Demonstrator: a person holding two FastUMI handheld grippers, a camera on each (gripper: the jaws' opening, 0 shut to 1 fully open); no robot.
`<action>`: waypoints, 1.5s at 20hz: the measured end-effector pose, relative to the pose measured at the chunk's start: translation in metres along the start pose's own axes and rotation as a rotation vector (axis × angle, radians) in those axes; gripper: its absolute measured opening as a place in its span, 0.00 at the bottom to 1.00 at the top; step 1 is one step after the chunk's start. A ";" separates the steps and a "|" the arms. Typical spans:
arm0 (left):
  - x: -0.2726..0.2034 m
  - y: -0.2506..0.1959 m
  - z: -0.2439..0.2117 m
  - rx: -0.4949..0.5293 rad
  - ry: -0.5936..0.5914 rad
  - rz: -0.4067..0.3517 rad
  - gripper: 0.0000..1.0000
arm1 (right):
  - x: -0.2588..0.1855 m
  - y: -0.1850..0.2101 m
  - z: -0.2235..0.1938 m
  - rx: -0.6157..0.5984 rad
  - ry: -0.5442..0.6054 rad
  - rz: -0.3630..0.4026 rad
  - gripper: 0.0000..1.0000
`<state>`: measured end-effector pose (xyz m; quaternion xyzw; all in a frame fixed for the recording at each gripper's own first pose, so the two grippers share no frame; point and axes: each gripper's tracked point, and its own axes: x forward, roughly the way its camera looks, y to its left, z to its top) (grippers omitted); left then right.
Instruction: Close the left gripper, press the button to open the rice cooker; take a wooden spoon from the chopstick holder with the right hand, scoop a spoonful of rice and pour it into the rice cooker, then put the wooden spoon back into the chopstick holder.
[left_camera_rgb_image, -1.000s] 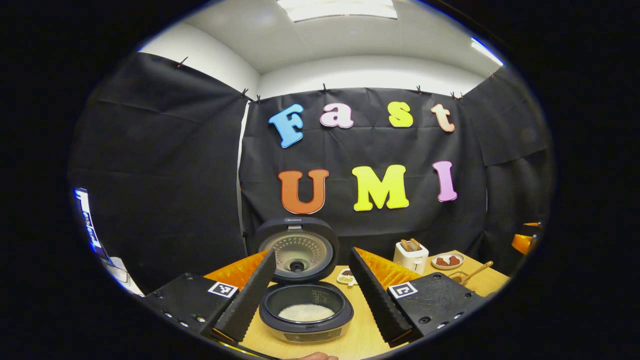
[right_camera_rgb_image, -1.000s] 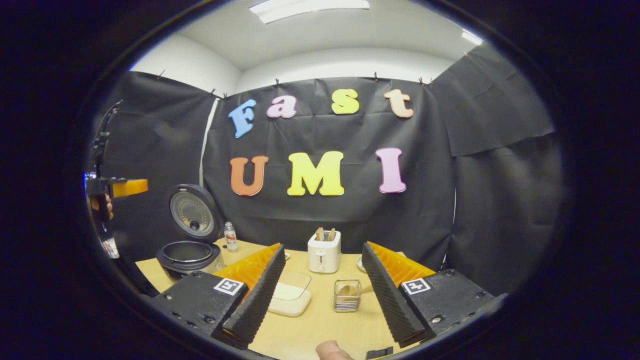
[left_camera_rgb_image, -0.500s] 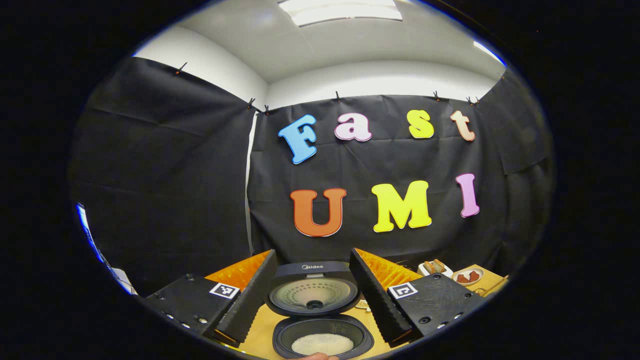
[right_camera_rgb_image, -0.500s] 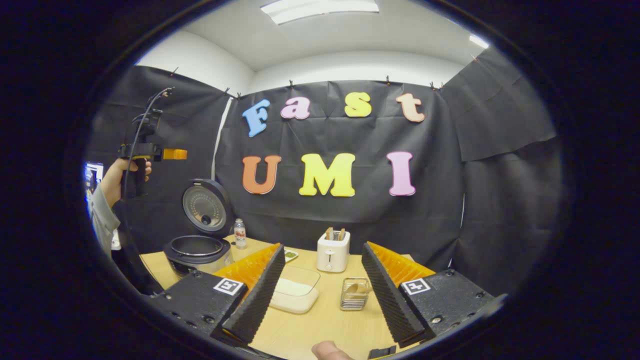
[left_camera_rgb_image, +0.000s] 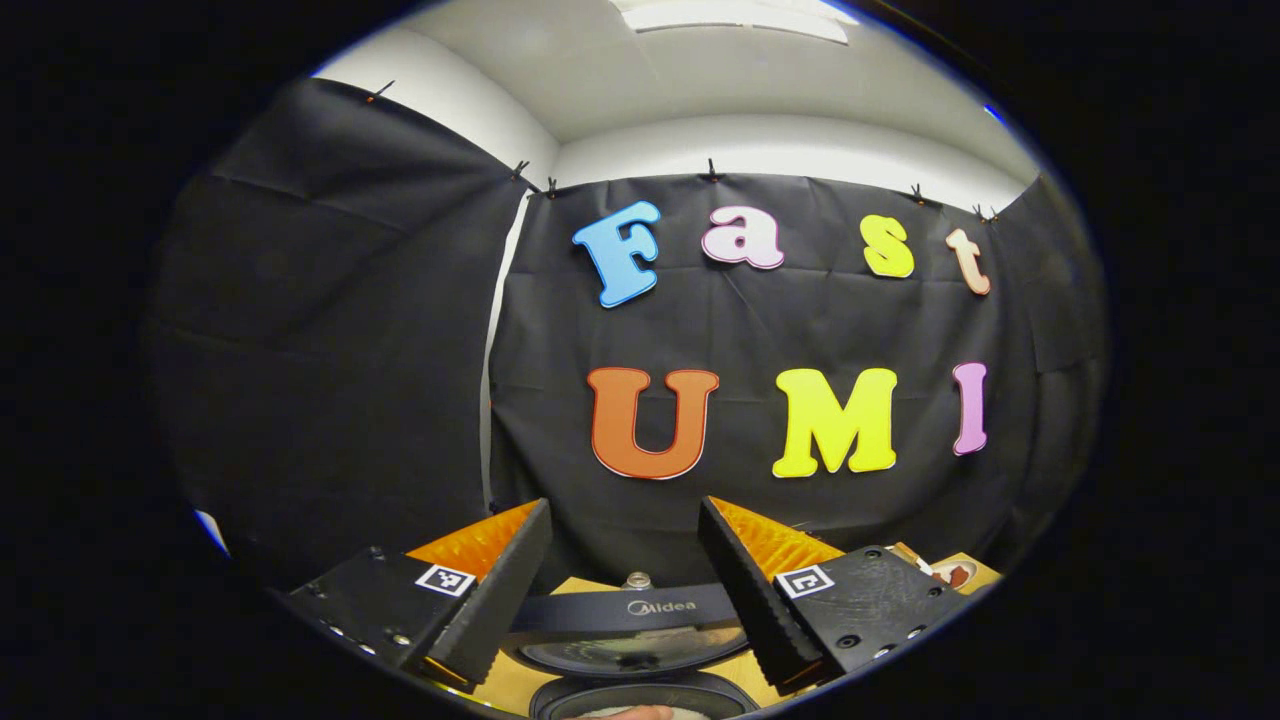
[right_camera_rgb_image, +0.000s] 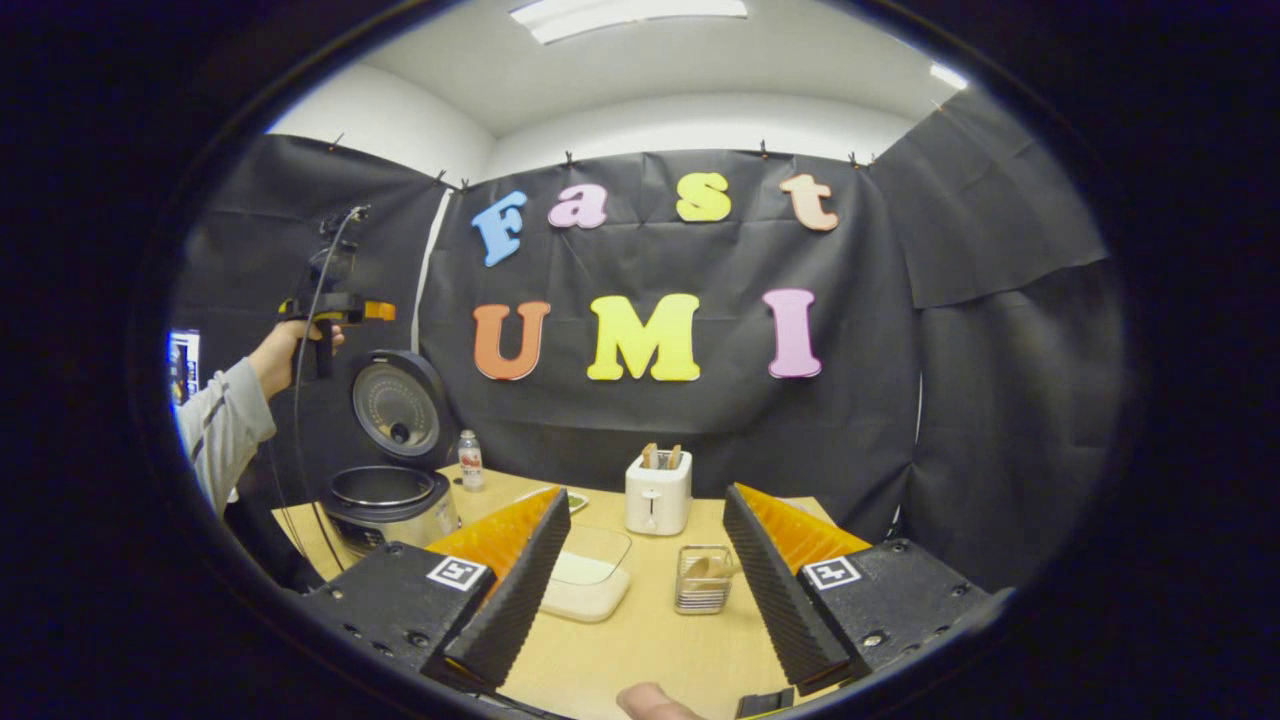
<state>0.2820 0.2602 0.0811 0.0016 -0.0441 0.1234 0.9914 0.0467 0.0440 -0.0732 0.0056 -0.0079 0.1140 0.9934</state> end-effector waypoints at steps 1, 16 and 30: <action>0.011 -0.002 -0.009 -0.003 0.025 0.000 0.94 | 0.000 -0.005 -0.001 -0.001 0.002 -0.012 0.96; -0.018 -0.010 -0.072 -0.011 0.261 0.015 0.98 | -0.019 -0.021 -0.009 0.006 0.025 -0.040 0.99; -0.128 -0.020 -0.172 0.023 0.389 0.021 0.97 | -0.034 -0.007 -0.029 0.027 0.053 0.009 0.99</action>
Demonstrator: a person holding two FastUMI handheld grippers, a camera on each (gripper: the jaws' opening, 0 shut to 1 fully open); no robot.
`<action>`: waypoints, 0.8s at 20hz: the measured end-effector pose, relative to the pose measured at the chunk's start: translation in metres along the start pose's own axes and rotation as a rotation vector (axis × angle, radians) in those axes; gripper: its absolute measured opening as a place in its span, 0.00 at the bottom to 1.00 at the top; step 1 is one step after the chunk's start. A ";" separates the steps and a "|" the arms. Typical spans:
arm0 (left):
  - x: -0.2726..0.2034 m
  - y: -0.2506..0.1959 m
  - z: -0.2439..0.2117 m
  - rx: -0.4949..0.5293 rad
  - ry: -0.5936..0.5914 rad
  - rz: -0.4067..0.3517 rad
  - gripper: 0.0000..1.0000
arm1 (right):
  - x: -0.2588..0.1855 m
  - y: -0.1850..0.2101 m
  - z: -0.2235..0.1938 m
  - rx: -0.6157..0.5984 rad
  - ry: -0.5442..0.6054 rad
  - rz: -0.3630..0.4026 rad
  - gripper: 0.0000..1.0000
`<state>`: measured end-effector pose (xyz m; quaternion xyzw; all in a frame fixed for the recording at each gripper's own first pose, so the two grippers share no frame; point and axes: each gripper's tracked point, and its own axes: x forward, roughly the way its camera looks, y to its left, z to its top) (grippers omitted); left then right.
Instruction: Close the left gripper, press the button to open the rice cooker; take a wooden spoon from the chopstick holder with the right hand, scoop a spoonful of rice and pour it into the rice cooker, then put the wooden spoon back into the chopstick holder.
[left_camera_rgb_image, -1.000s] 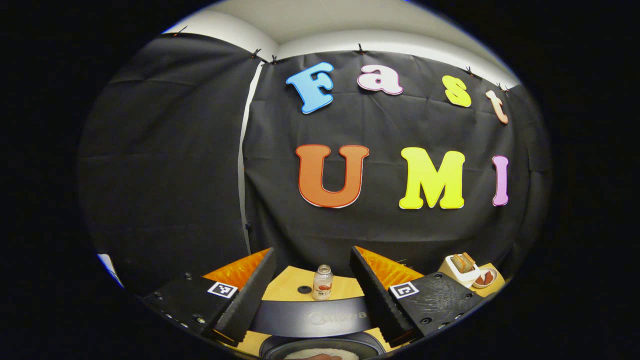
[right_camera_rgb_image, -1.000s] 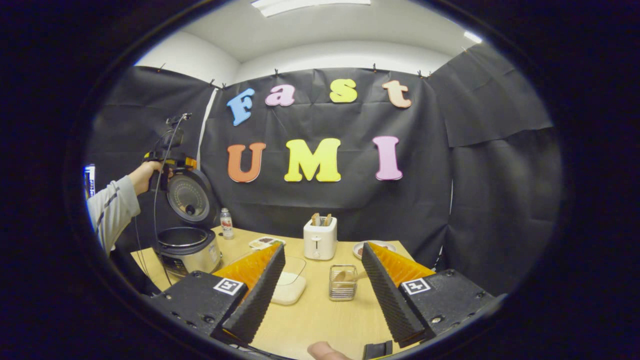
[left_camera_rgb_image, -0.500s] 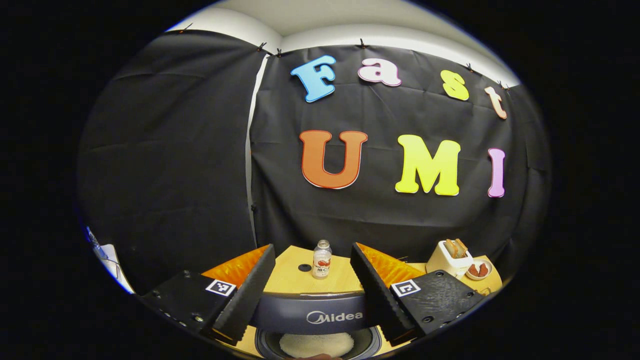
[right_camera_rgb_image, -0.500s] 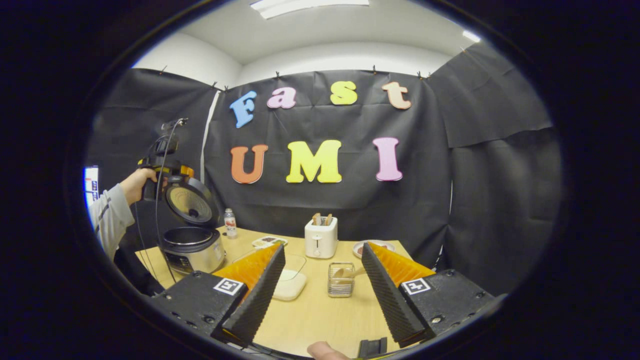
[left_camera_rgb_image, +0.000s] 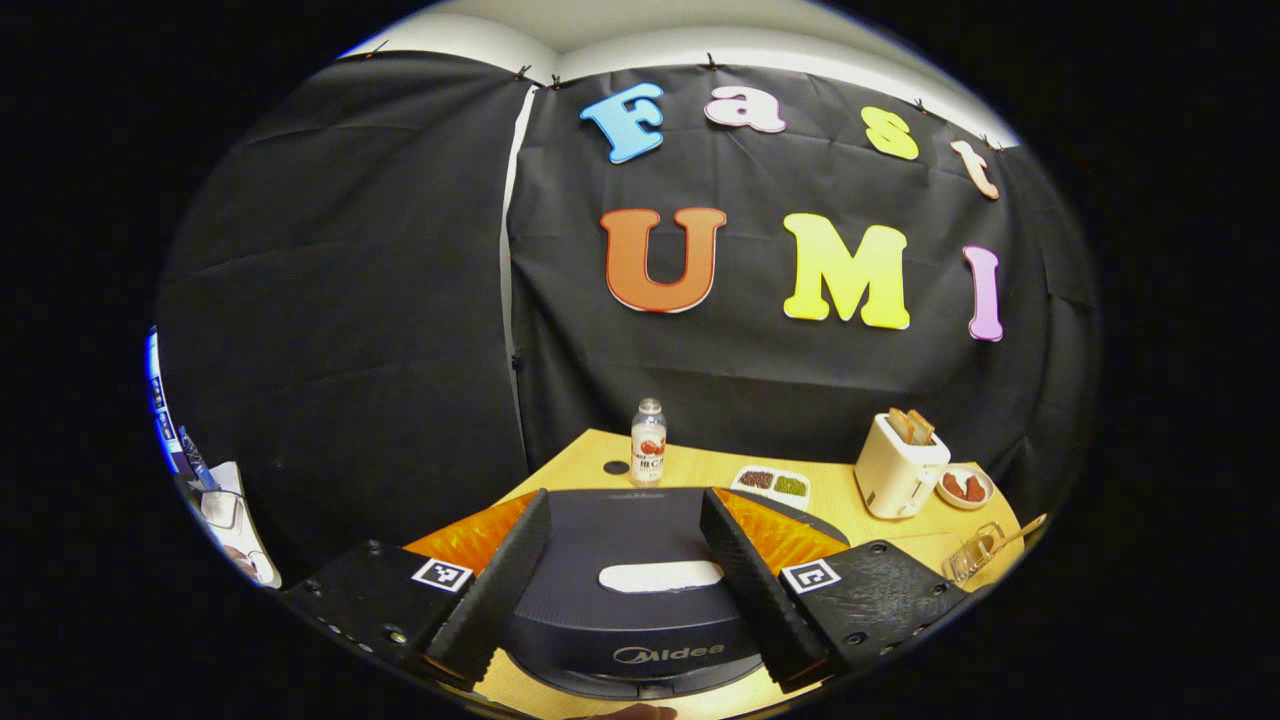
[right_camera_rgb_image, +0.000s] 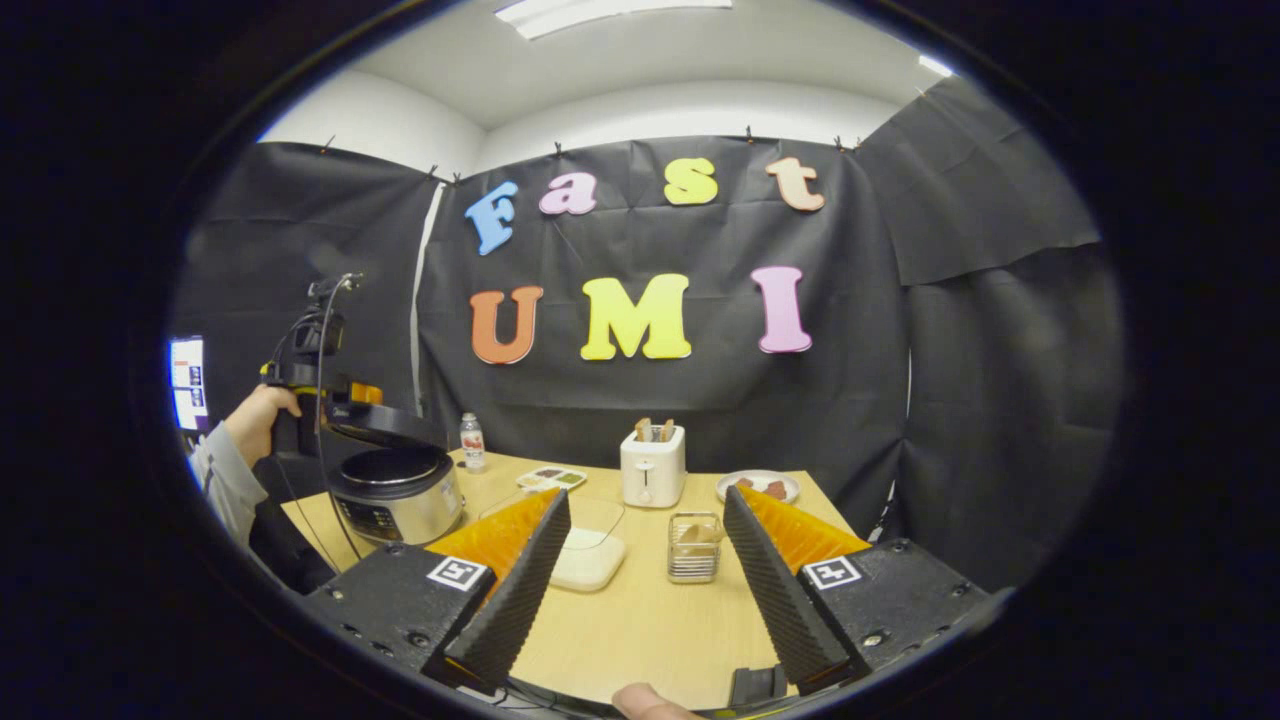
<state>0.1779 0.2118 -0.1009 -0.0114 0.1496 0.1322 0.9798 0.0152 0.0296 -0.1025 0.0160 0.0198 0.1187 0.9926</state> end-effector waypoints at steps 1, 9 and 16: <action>0.000 0.000 -0.009 0.001 0.020 -0.001 0.97 | 0.000 0.001 -0.002 -0.001 0.003 0.003 1.00; -0.011 0.000 -0.043 0.020 0.039 0.019 0.99 | 0.003 0.014 -0.013 -0.020 0.015 0.044 0.99; -0.020 -0.001 -0.071 0.019 0.085 0.030 0.99 | 0.009 0.022 -0.016 -0.024 0.019 0.055 0.99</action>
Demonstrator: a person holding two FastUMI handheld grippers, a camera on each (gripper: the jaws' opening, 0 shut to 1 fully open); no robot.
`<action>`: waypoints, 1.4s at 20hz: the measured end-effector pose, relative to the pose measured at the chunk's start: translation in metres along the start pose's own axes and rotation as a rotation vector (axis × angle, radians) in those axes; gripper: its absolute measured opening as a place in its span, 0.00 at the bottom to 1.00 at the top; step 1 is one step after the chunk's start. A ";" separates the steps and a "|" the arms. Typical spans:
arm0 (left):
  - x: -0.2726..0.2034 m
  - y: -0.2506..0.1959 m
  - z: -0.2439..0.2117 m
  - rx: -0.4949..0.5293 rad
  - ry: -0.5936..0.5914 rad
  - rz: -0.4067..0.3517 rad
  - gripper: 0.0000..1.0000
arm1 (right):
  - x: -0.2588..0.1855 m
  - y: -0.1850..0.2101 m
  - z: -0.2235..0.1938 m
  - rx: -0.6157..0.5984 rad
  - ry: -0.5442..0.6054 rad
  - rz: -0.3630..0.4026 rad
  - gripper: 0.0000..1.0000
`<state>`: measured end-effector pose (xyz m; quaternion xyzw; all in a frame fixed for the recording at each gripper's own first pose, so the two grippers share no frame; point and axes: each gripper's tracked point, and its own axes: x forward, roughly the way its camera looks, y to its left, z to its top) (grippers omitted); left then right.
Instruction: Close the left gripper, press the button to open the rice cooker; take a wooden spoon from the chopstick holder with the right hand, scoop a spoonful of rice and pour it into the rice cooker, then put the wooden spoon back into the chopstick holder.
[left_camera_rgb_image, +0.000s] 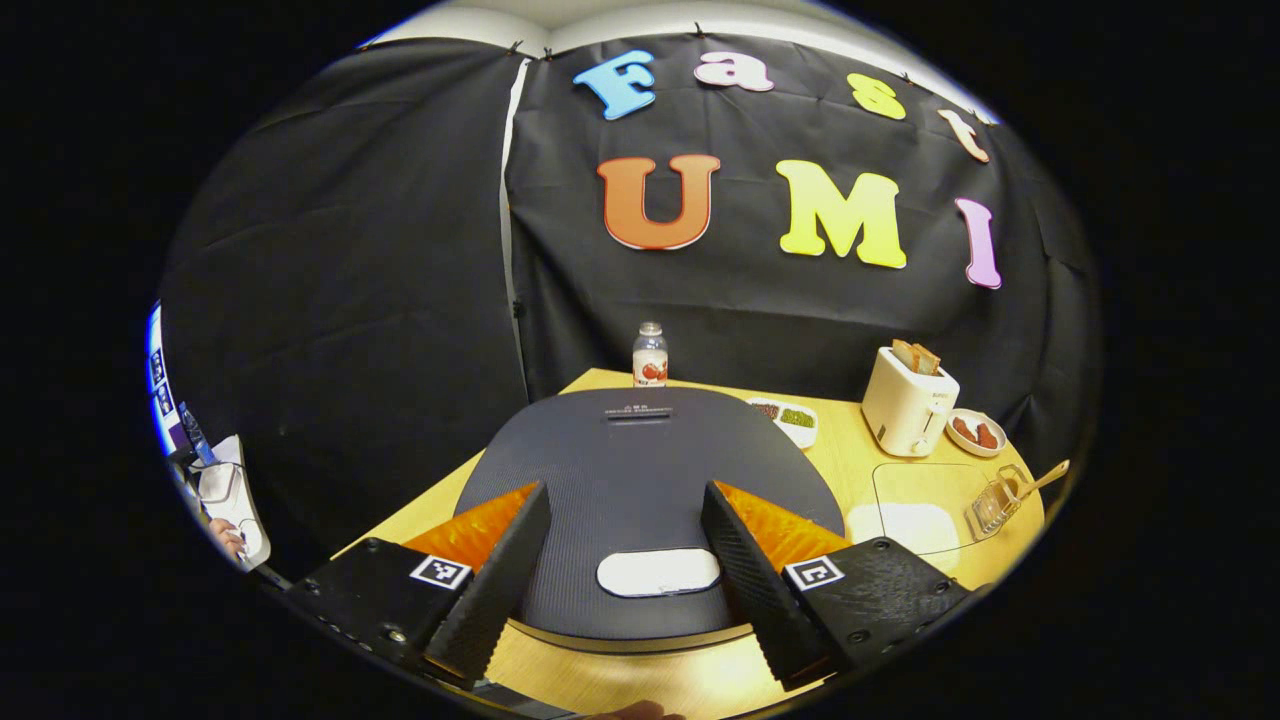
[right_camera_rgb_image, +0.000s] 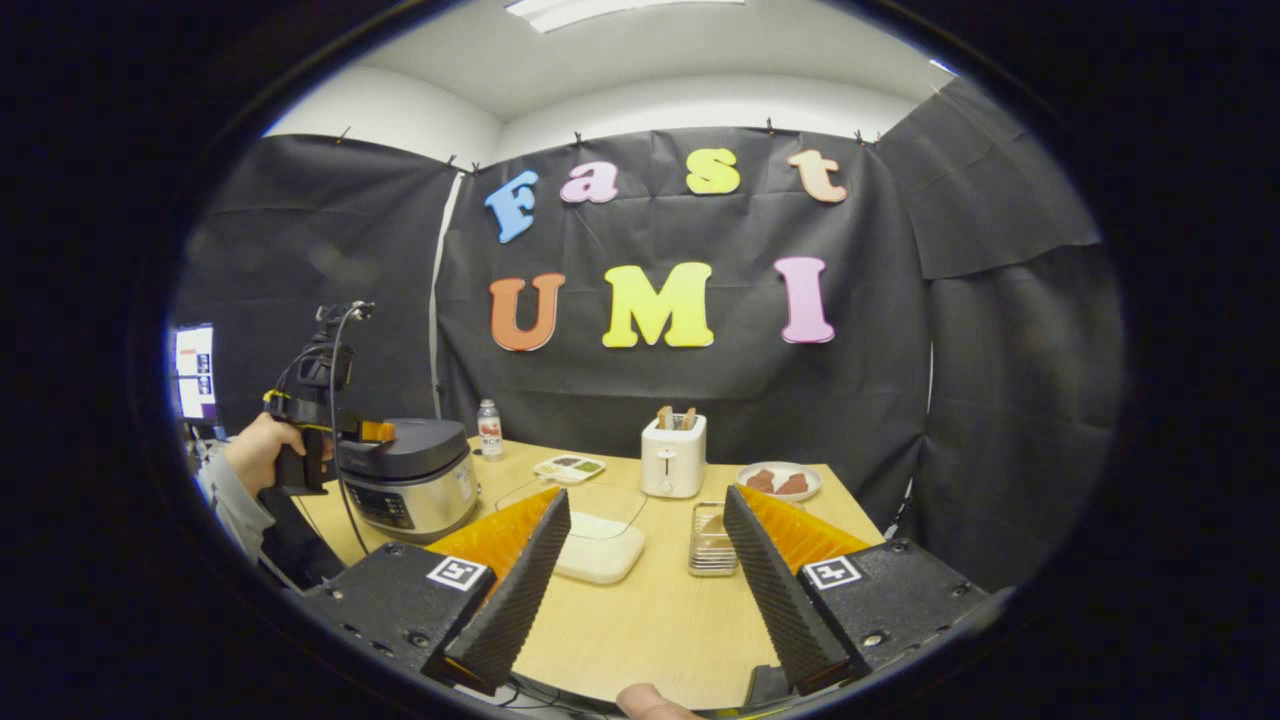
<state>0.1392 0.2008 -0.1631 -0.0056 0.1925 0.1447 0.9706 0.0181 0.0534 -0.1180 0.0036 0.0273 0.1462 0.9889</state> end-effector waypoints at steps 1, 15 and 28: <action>-0.003 0.001 0.000 -0.003 -0.011 0.002 0.99 | 0.001 0.000 0.000 -0.009 -0.001 0.000 0.99; -0.013 -0.007 -0.005 0.007 -0.271 0.017 0.99 | 0.016 0.017 -0.020 -0.008 0.053 0.033 0.99; -0.007 -0.009 -0.011 -0.002 -0.302 0.014 0.98 | 0.013 0.011 -0.014 0.023 0.053 0.011 0.99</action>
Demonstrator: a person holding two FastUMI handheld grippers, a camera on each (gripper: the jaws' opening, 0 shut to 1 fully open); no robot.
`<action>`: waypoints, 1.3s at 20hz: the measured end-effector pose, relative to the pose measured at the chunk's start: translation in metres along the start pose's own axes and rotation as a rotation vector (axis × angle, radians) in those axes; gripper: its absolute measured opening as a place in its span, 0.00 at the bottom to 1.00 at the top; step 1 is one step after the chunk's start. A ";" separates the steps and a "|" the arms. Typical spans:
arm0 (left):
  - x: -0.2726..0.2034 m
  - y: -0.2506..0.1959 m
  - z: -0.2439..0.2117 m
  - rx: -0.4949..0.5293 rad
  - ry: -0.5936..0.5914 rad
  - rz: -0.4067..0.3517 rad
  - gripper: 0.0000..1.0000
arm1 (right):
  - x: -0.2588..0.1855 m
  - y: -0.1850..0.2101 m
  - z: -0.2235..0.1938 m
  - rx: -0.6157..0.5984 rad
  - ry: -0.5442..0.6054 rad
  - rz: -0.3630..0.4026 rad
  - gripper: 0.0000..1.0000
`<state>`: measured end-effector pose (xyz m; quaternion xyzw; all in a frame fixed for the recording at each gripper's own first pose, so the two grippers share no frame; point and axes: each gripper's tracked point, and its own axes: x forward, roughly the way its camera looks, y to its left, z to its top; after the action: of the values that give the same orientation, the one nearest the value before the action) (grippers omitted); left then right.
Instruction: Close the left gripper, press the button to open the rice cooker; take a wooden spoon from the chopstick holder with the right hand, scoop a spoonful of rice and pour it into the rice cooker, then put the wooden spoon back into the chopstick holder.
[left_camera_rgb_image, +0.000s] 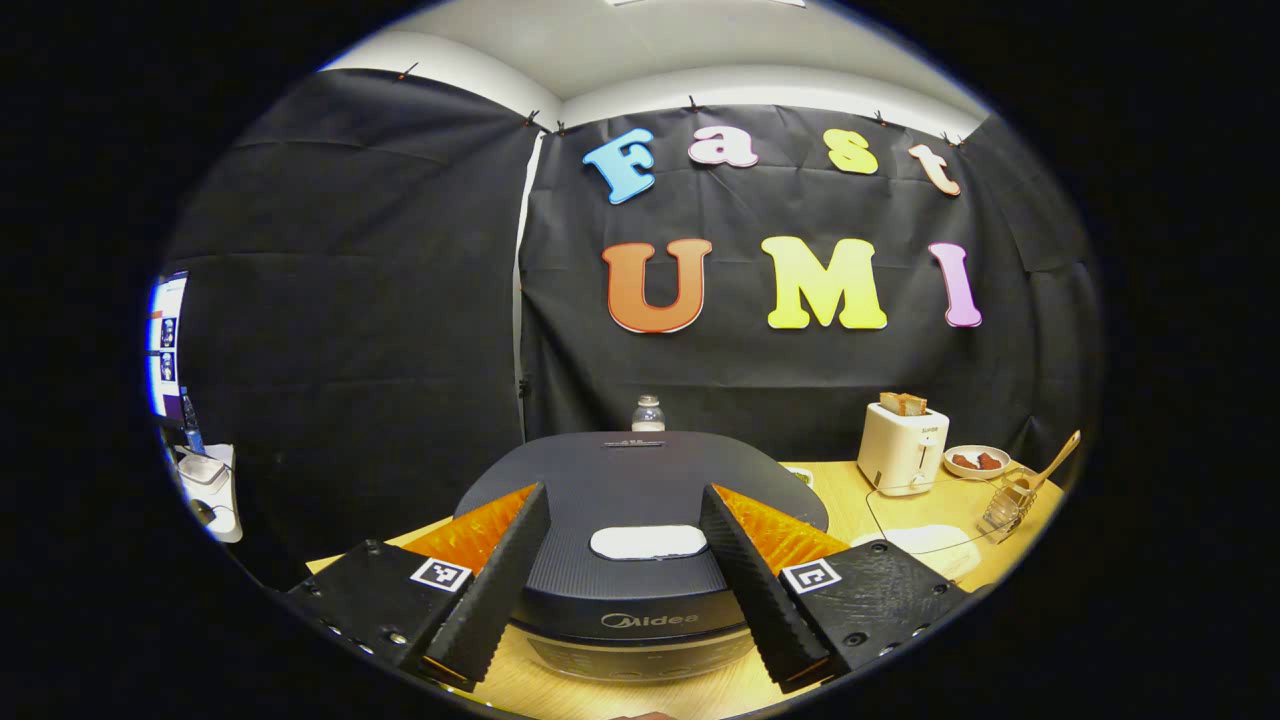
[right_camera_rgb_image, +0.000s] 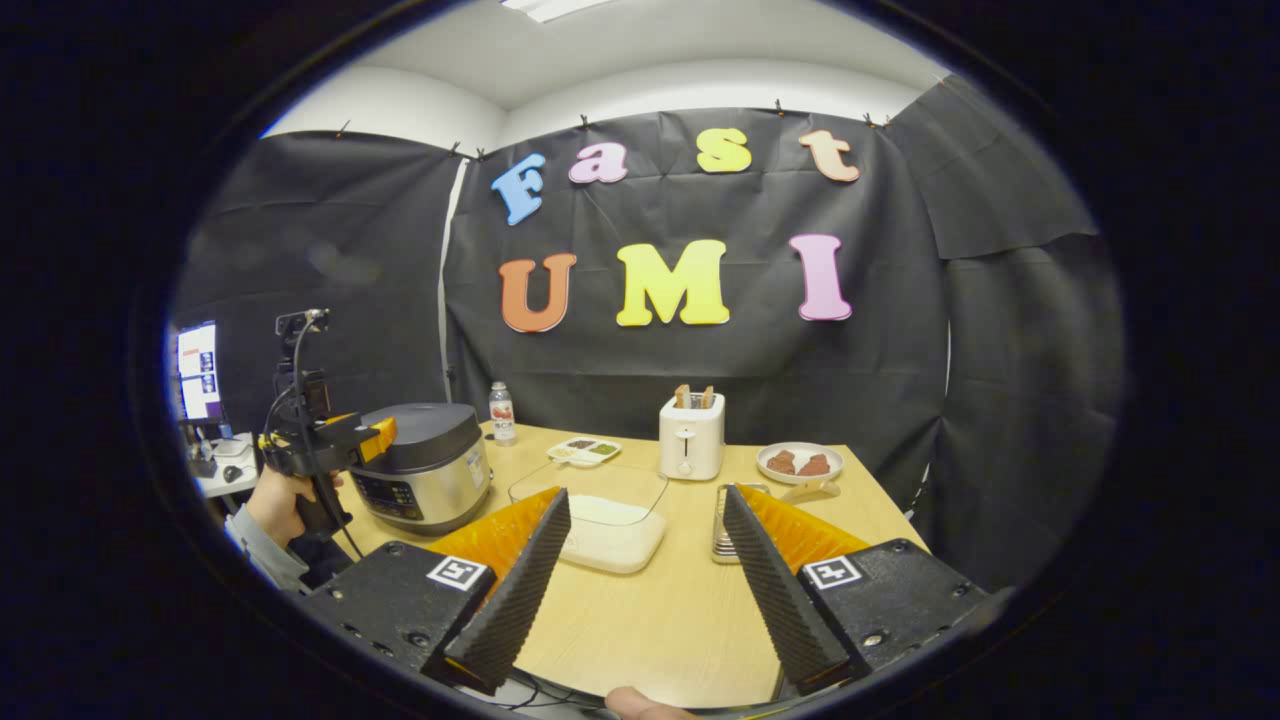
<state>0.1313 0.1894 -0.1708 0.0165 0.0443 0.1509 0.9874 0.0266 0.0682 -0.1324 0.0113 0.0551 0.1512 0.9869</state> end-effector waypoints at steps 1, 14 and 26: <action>-0.003 -0.001 0.003 0.004 0.004 0.001 0.98 | -0.002 -0.002 0.003 -0.002 -0.007 -0.008 0.99; -0.091 -0.056 0.074 0.024 0.009 -0.095 0.95 | -0.030 -0.016 0.063 0.007 -0.112 -0.061 0.99; -0.196 -0.108 0.101 -0.032 -0.032 -0.224 0.95 | -0.090 -0.042 0.069 -0.028 -0.158 -0.180 0.96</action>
<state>-0.0137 0.0255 -0.0587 -0.0018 0.0276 0.0399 0.9988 -0.0381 0.0004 -0.0556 0.0044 -0.0239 0.0612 0.9978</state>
